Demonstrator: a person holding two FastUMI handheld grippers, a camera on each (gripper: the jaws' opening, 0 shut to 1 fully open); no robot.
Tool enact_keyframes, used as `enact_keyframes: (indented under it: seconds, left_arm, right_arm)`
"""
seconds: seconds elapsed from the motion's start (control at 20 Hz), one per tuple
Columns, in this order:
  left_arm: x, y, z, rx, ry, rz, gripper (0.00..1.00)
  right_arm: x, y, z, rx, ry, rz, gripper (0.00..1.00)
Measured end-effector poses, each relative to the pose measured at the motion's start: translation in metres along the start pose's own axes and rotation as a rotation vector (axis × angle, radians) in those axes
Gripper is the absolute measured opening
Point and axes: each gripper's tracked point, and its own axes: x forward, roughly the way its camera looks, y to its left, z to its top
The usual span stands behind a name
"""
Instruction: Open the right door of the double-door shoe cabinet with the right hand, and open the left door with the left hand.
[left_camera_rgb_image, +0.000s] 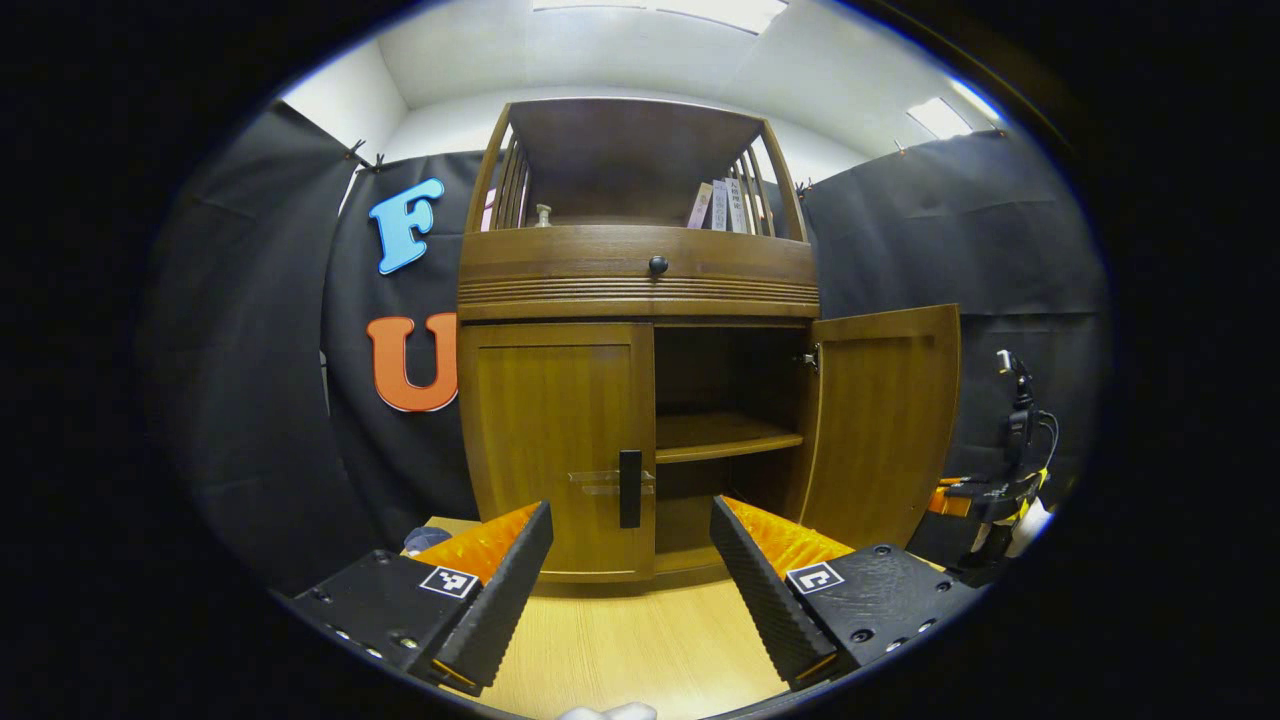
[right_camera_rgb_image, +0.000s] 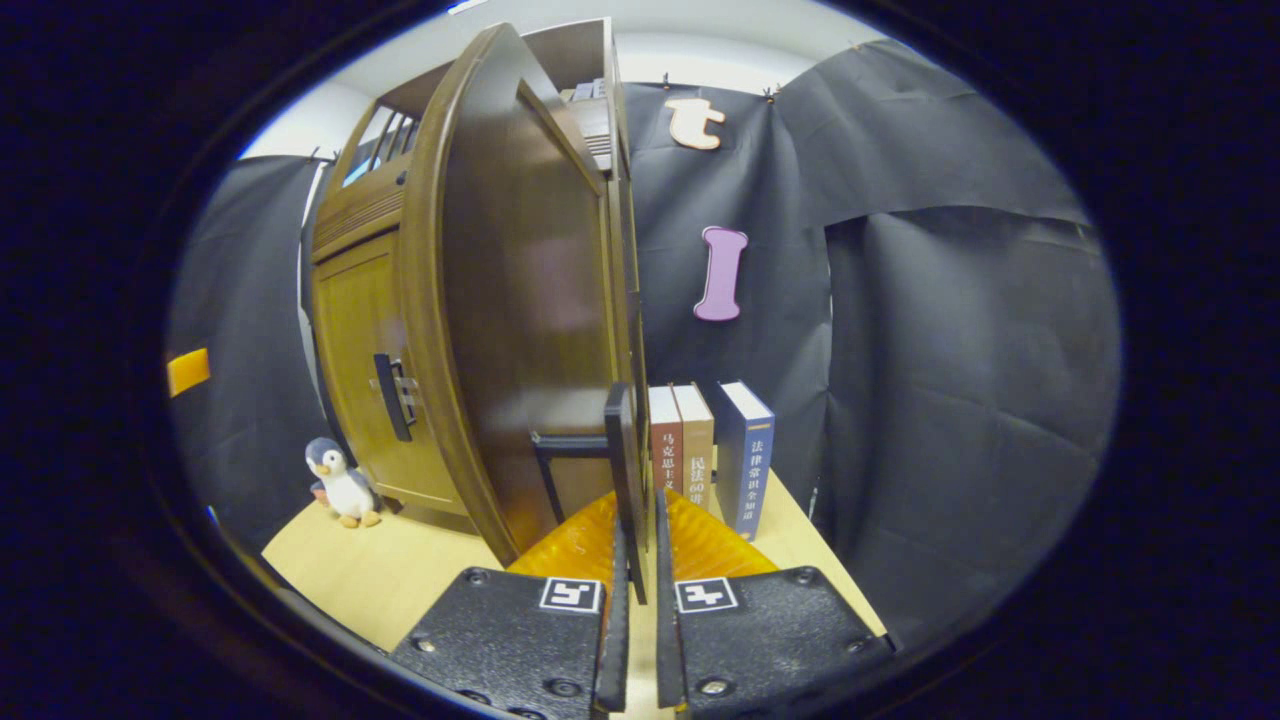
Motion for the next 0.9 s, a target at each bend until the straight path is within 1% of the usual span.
enact_keyframes:
  seconds: [0.05, 0.15, 0.2, 0.25, 0.35, 0.4, 0.45, 0.55, 0.6, 0.7, 0.8, 0.9]
  left_arm:
    - [0.000, 0.000, 0.000, -0.001, 0.001, -0.001, 0.96]
    - [0.000, 0.001, 0.002, -0.001, 0.000, -0.001, 0.96]
    - [0.000, 0.002, 0.002, -0.001, -0.001, -0.001, 1.00]
    - [0.000, 0.003, 0.002, 0.000, -0.001, -0.001, 0.96]
    - [0.001, 0.004, 0.001, -0.005, 0.003, -0.005, 0.96]
    - [0.002, 0.005, 0.000, -0.006, 0.004, -0.007, 1.00]
    - [0.002, 0.006, 0.000, -0.005, 0.006, -0.007, 0.96]
    - [0.004, 0.009, -0.002, -0.006, 0.011, -0.009, 0.96]
    - [0.005, 0.012, -0.003, -0.006, 0.012, -0.007, 0.96]
    - [0.007, 0.015, -0.003, -0.005, 0.015, -0.007, 0.96]
    - [0.008, 0.023, -0.003, -0.003, 0.015, 0.002, 0.96]
    - [0.010, 0.030, -0.003, -0.001, 0.012, 0.012, 0.96]
  right_arm:
    - [0.000, -0.004, 0.000, 0.008, 0.004, -0.006, 0.19]
    - [-0.004, -0.009, -0.001, 0.013, 0.014, -0.013, 0.38]
    - [-0.008, -0.011, -0.002, 0.008, 0.012, -0.015, 0.48]
    - [-0.015, -0.011, -0.001, 0.008, 0.003, -0.018, 0.51]
    - [-0.031, -0.025, -0.003, 0.008, 0.002, -0.057, 0.56]
    - [-0.039, -0.035, -0.005, 0.014, -0.003, -0.091, 0.60]
    - [-0.047, -0.041, 0.000, 0.031, -0.016, -0.120, 0.60]
    - [-0.067, -0.041, 0.012, 0.076, -0.057, -0.132, 0.62]
    - [-0.070, -0.039, 0.015, 0.071, -0.068, -0.138, 0.75]
    - [-0.082, -0.031, 0.022, 0.004, -0.085, -0.152, 1.00]
    - [-0.090, -0.015, 0.032, -0.065, -0.098, -0.160, 0.99]
    - [-0.098, 0.006, 0.038, -0.092, -0.105, -0.152, 1.00]
